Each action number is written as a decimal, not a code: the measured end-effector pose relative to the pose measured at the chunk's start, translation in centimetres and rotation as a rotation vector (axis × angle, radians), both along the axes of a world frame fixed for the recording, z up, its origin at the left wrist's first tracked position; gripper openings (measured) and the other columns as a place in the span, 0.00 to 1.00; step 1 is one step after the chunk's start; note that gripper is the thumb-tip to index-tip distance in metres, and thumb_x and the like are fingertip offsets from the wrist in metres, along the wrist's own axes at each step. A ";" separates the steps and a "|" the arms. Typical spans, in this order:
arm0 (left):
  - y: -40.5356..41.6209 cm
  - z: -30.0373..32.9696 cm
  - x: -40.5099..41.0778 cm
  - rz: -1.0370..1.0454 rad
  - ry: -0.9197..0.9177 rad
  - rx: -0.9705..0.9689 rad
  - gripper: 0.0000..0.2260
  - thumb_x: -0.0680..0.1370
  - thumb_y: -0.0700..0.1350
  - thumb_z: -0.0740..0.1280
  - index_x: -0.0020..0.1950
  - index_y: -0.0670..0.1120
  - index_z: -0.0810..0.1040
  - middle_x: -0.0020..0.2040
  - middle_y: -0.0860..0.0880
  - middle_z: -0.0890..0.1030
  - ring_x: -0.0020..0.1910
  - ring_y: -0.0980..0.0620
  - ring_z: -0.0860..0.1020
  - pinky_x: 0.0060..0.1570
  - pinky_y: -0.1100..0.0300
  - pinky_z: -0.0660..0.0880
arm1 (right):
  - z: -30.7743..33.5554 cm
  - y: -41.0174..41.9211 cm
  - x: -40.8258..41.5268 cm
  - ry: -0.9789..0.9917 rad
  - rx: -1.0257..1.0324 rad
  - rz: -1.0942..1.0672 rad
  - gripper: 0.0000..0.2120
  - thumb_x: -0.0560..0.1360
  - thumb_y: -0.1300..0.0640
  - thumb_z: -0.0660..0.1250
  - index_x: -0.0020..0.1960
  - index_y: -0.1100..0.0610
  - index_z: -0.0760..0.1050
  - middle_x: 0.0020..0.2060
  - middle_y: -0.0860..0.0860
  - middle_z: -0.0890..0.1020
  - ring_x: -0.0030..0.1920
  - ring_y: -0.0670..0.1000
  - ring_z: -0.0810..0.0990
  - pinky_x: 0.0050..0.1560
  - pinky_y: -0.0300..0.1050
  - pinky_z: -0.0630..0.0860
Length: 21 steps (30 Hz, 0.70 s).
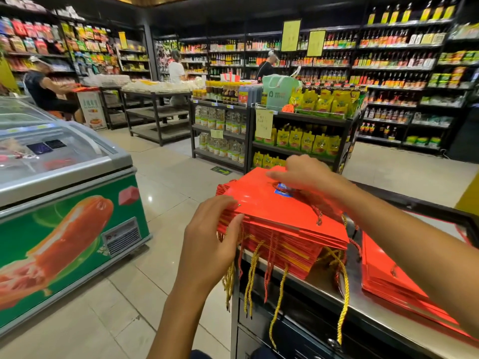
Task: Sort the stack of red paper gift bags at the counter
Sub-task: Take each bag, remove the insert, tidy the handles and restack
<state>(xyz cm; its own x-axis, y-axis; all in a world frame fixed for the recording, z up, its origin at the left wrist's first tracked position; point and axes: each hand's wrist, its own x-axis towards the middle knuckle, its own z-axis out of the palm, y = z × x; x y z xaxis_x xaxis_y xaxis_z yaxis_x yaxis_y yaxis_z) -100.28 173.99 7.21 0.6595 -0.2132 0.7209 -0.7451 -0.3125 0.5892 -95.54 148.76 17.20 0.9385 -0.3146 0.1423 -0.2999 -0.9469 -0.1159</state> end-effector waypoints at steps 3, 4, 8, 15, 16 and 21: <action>0.0 0.1 0.1 0.025 0.002 -0.048 0.09 0.82 0.43 0.69 0.62 0.48 0.79 0.58 0.54 0.81 0.59 0.57 0.79 0.59 0.60 0.77 | -1.5 0.1 0.8 0.063 0.020 0.045 0.24 0.78 0.37 0.66 0.40 0.58 0.79 0.39 0.55 0.80 0.43 0.58 0.78 0.40 0.47 0.71; -0.1 0.2 0.2 0.037 0.006 -0.066 0.09 0.82 0.43 0.69 0.63 0.48 0.79 0.59 0.54 0.80 0.59 0.57 0.79 0.60 0.59 0.77 | -1.8 0.1 0.9 0.050 0.047 0.087 0.18 0.79 0.43 0.69 0.44 0.58 0.83 0.41 0.54 0.83 0.44 0.56 0.79 0.40 0.45 0.71; 0.0 0.4 0.6 0.047 0.095 -0.105 0.12 0.81 0.49 0.70 0.65 0.51 0.78 0.61 0.57 0.78 0.61 0.60 0.77 0.61 0.62 0.77 | -1.5 0.4 0.7 -0.040 0.192 0.285 0.06 0.76 0.59 0.72 0.47 0.50 0.86 0.39 0.46 0.84 0.44 0.49 0.83 0.42 0.43 0.75; 0.4 0.1 0.8 0.005 0.134 -0.076 0.11 0.80 0.50 0.70 0.61 0.51 0.79 0.61 0.57 0.77 0.60 0.61 0.77 0.58 0.65 0.77 | -0.6 1.9 -1.8 -0.116 0.320 0.608 0.04 0.78 0.58 0.72 0.46 0.49 0.80 0.41 0.44 0.85 0.44 0.42 0.82 0.46 0.41 0.75; 0.5 0.1 0.8 0.002 0.136 -0.075 0.10 0.80 0.50 0.70 0.61 0.51 0.79 0.61 0.57 0.77 0.60 0.62 0.76 0.58 0.66 0.77 | -0.4 2.3 -2.2 -0.139 0.385 0.633 0.04 0.78 0.60 0.72 0.47 0.51 0.80 0.41 0.46 0.86 0.43 0.43 0.84 0.46 0.42 0.76; 0.9 -0.1 1.0 -0.012 0.138 -0.070 0.11 0.80 0.52 0.69 0.60 0.50 0.81 0.59 0.56 0.81 0.59 0.60 0.78 0.57 0.62 0.79 | 0.8 4.2 -3.8 -0.111 0.443 0.729 0.08 0.76 0.62 0.73 0.54 0.53 0.84 0.39 0.47 0.88 0.41 0.48 0.87 0.46 0.48 0.82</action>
